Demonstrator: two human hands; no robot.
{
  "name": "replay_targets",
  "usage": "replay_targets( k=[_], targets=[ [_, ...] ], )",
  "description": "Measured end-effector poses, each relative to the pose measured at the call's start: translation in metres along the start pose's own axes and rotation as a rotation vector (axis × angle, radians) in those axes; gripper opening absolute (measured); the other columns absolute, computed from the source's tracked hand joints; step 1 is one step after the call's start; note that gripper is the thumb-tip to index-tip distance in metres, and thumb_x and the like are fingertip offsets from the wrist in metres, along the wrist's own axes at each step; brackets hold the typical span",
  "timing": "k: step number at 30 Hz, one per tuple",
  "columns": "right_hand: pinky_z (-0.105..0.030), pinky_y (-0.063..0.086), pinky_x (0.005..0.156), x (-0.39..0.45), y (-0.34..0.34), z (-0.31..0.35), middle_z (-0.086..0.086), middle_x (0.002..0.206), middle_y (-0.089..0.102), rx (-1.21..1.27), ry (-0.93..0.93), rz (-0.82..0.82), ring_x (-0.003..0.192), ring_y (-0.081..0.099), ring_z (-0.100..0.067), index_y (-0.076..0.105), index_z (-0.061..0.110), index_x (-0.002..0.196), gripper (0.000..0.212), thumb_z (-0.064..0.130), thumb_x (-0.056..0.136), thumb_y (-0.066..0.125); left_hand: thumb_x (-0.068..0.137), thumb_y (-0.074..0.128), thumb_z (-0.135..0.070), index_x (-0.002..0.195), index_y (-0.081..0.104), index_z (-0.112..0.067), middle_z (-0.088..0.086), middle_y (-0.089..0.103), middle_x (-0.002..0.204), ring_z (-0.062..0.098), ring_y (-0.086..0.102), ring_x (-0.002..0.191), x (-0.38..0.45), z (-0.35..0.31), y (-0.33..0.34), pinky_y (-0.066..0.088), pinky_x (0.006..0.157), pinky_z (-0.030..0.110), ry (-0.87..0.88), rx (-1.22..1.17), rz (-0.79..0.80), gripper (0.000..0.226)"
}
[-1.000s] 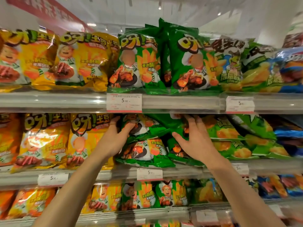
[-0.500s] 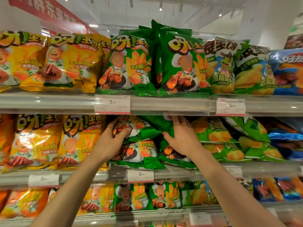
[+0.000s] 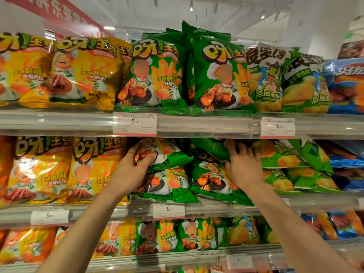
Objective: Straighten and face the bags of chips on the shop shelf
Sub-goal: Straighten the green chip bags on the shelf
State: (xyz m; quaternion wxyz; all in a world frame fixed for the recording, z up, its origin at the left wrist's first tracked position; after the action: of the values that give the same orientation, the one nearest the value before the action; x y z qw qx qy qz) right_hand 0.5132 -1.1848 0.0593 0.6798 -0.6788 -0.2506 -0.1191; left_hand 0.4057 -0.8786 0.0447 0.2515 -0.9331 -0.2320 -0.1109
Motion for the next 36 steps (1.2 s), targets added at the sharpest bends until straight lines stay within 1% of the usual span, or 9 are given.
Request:
replay_targets(
  k=[7, 12, 16, 19, 22, 25, 28, 32, 36],
  targets=[
    [-0.051, 0.022, 0.119, 0.001, -0.004, 0.001, -0.009, 0.153, 0.038, 0.175, -0.009, 0.076, 0.141, 0.034, -0.034, 0.031, 0.029, 0.151, 0.068, 0.041, 0.091, 0.06, 0.094, 0.058, -0.052, 0.151, 0.036, -0.031, -0.004, 0.054, 0.141, 0.021, 0.051, 0.129, 0.002, 0.004, 0.001, 0.041, 0.099, 0.032, -0.007, -0.007, 0.021, 0.065],
    [-0.044, 0.044, 0.105, -0.015, -0.029, 0.021, -0.012, 0.133, 0.055, 0.441, -0.028, -0.052, 0.124, 0.05, -0.034, 0.058, 0.015, 0.133, 0.045, 0.035, 0.093, 0.063, 0.093, 0.061, -0.049, 0.15, 0.04, -0.03, -0.011, 0.053, 0.131, 0.018, 0.051, 0.127, 0.0, -0.002, -0.002, 0.041, 0.101, 0.031, 0.011, -0.029, 0.007, 0.063],
    [-0.034, 0.046, 0.091, -0.031, -0.05, 0.042, -0.007, 0.112, 0.064, 0.635, -0.022, -0.147, 0.107, 0.057, -0.023, 0.068, 0.014, 0.117, 0.029, 0.031, 0.095, 0.063, 0.089, 0.063, -0.055, 0.148, 0.042, -0.035, -0.013, 0.054, 0.133, 0.012, 0.053, 0.123, -0.006, -0.007, -0.01, 0.044, 0.104, 0.033, 0.035, -0.034, 0.035, 0.066],
    [-0.038, 0.055, 0.082, -0.035, -0.046, 0.061, 0.005, 0.091, 0.068, 0.877, 0.041, 0.001, 0.084, 0.064, -0.014, 0.068, 0.021, 0.11, 0.022, 0.036, 0.095, 0.063, 0.086, 0.065, -0.057, 0.146, 0.044, -0.038, -0.021, 0.055, 0.125, 0.001, 0.057, 0.113, -0.016, -0.009, -0.021, 0.047, 0.098, 0.028, 0.044, -0.047, 0.06, 0.066],
    [-0.042, 0.057, 0.085, -0.034, -0.032, 0.091, 0.009, 0.088, 0.07, 1.048, 0.079, 0.257, 0.085, 0.069, -0.015, 0.065, 0.022, 0.118, 0.043, 0.056, 0.094, 0.057, 0.086, 0.066, -0.054, 0.145, 0.041, -0.042, -0.034, 0.05, 0.115, -0.009, 0.058, 0.101, -0.032, -0.014, -0.029, 0.049, 0.092, 0.023, 0.061, -0.063, 0.096, 0.065],
    [-0.035, 0.052, 0.082, -0.031, -0.027, 0.117, 0.0, 0.11, 0.07, 0.978, 0.068, 0.39, 0.102, 0.067, -0.022, 0.053, 0.024, 0.136, 0.079, 0.082, 0.084, 0.04, 0.087, 0.068, -0.046, 0.141, 0.044, -0.041, -0.031, 0.052, 0.118, -0.015, 0.06, 0.098, -0.049, -0.02, -0.032, 0.051, 0.077, 0.01, 0.093, -0.087, 0.153, 0.06],
    [-0.037, 0.046, 0.103, -0.033, -0.021, 0.13, -0.004, 0.142, 0.056, 0.931, 0.089, 0.463, 0.127, 0.055, -0.024, 0.034, 0.021, 0.153, 0.104, 0.092, 0.077, 0.036, 0.083, 0.068, -0.049, 0.139, 0.045, -0.045, -0.027, 0.051, 0.127, -0.013, 0.06, 0.103, -0.063, -0.018, -0.037, 0.05, 0.075, 0.006, 0.087, -0.132, 0.186, 0.061],
    [-0.031, 0.044, 0.088, -0.041, -0.021, 0.13, -0.002, 0.14, 0.055, 0.958, 0.108, 0.468, 0.118, 0.055, -0.018, 0.03, 0.02, 0.155, 0.094, 0.08, 0.084, 0.046, 0.08, 0.061, -0.061, 0.145, 0.036, -0.048, -0.031, 0.048, 0.122, -0.014, 0.056, 0.099, -0.065, -0.012, -0.044, 0.047, 0.071, 0.009, -0.007, -0.192, 0.18, 0.07],
    [-0.027, 0.043, 0.074, -0.052, -0.024, 0.127, -0.005, 0.127, 0.063, 1.009, 0.097, 0.401, 0.112, 0.062, -0.018, 0.036, 0.022, 0.152, 0.085, 0.071, 0.086, 0.055, 0.088, 0.056, -0.06, 0.152, 0.029, -0.03, -0.016, 0.057, 0.121, -0.014, 0.055, 0.082, -0.052, -0.011, -0.04, 0.041, 0.064, 0.009, -0.146, -0.247, 0.185, 0.076]
  ],
)
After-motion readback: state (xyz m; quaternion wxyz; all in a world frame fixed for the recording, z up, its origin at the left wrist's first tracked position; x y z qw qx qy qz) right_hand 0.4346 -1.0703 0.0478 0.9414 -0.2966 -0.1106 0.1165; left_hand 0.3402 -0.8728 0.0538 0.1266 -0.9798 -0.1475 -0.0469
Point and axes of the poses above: each hand's wrist, its own x-axis towards the middle knuckle, its own y-axis out of the palm, z = x × y, the point moved 10 cm from there along x, towards the middle knuckle
